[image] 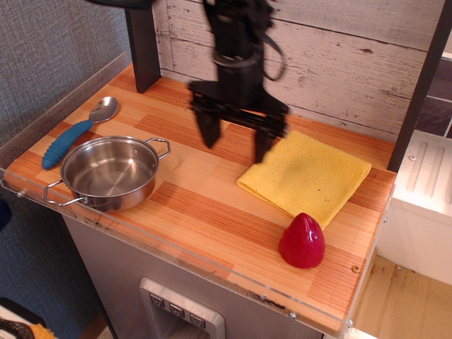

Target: Move the yellow cloth to the front right of the blue spoon.

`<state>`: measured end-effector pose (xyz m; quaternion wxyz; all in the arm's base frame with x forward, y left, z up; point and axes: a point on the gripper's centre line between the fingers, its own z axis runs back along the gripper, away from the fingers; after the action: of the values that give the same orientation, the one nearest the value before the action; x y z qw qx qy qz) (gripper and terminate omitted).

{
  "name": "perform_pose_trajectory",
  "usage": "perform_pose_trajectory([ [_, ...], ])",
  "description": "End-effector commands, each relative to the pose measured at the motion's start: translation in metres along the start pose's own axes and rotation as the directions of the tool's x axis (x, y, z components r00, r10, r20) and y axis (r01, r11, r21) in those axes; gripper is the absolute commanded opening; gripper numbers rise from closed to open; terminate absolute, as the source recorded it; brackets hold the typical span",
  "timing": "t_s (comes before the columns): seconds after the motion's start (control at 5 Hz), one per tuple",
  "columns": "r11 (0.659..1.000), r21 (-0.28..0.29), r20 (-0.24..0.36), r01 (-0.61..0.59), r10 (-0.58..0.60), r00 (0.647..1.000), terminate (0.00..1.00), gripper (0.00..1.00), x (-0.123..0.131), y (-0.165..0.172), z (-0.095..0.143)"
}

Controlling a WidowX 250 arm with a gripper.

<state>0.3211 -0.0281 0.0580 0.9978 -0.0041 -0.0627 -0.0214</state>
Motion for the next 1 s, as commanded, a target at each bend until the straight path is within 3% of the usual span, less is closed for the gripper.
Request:
perform_pose_trajectory([
  [0.0,0.998,0.016,0.057,0.054,-0.055,0.997,0.00,1.00,0.031,-0.037,-0.012],
  [0.4,0.994,0.010,0.040,0.109,-0.109,0.993,0.00,1.00,0.036,-0.045,-0.041],
  [0.8,0.988,0.075,-0.008,0.132,-0.131,0.991,0.00,1.00,0.030,-0.040,-0.046],
])
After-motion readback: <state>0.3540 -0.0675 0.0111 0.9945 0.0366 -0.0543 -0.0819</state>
